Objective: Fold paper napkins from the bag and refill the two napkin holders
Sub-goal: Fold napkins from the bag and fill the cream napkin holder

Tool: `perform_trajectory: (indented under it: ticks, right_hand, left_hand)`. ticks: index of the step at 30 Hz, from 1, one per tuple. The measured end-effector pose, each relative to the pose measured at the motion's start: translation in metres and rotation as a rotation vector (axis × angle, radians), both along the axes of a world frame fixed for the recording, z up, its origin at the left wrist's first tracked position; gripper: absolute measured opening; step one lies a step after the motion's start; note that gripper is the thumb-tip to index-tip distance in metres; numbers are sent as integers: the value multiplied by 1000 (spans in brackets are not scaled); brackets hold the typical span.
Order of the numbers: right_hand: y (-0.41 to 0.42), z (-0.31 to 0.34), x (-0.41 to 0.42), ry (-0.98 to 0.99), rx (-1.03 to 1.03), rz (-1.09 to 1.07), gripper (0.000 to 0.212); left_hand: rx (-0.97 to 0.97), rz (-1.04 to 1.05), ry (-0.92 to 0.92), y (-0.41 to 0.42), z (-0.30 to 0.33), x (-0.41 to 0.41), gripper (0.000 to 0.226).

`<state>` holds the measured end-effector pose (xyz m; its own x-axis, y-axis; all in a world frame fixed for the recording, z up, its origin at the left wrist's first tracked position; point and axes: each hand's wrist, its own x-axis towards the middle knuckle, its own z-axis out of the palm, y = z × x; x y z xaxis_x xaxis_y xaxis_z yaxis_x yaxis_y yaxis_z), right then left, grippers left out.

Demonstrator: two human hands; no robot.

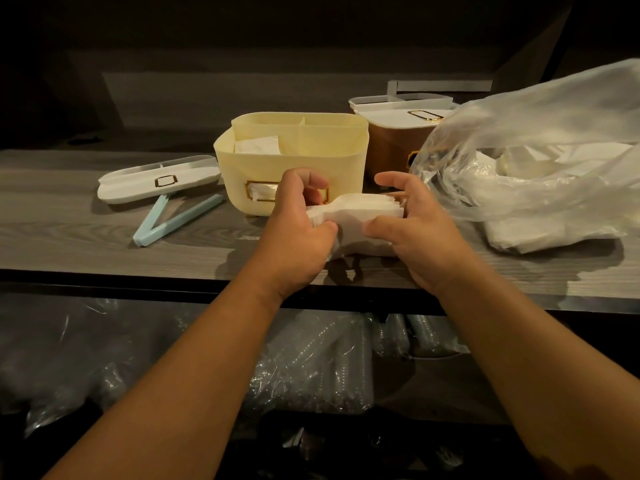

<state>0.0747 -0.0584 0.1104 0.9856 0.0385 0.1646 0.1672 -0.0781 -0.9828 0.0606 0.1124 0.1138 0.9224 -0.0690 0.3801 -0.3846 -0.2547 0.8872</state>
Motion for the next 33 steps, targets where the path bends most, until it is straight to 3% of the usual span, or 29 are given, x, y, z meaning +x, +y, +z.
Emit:
perform_trajectory:
  ticks: [11,21,33]
  right_hand:
    - [2,-2,-3,-40,-104,-4,70]
    - [1,-3,2,-24,-82,-57,61]
    - [0,-2,3,-29,19,-23,77]
  left_hand:
    - [0,-4,15,1,-3,3,66]
    - [-94,89,98,1,-4,8,53]
    - [-54,41,116,2,-2,7,56]
